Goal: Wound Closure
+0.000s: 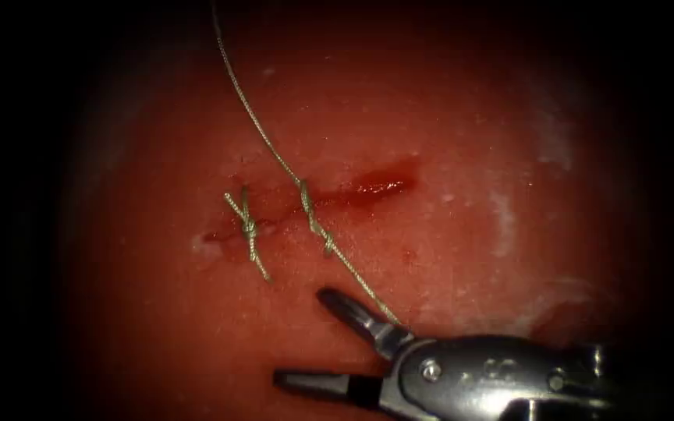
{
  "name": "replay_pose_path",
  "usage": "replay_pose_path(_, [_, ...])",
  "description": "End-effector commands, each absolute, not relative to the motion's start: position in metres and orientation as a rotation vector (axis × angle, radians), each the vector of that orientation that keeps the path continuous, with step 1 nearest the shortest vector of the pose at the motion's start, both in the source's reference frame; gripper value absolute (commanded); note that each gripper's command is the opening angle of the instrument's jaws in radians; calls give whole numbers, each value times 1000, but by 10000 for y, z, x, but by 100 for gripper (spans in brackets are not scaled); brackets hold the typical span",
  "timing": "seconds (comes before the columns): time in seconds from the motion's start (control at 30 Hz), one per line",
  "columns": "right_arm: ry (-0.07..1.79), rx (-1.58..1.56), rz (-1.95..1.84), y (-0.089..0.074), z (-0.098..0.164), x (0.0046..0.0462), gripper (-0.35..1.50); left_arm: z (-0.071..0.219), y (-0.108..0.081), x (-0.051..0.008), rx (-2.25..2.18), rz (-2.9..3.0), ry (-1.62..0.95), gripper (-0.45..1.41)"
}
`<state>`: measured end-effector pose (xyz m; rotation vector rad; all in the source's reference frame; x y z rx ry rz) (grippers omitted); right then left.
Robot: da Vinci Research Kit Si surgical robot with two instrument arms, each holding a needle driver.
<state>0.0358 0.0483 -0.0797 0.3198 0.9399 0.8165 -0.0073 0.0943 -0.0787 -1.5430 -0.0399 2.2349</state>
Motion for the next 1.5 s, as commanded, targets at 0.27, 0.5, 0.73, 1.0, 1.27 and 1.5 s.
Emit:
replay_pose_path(0.27, [984, 389, 709, 530, -771, 401, 64, -837, 840, -58, -1655, 2110, 49, -35])
replay_pose_path(0.5, [1016, 433, 618, 569, -732, 431, 16, -847, 769, -47, -1697, 2013, -27, -35])
replay_pose_path(0.73, [1122, 433, 614, 582, -708, 465, 6, -832, 707, -62, -1731, 1950, -93, -35])
replay_pose_path(1.0, [1350, 482, 775, 608, -709, 445, -3, -802, 691, -71, -1750, 1952, -74, -35])
replay_pose_path(1.27, [1527, 633, 745, 618, -720, 420, -8, -726, 701, -94, -1694, 2006, -76, -35])
replay_pose_path(1.5, [1645, 649, 766, 639, -720, 405, 7, -687, 707, -103, -1677, 2029, -93, -35])
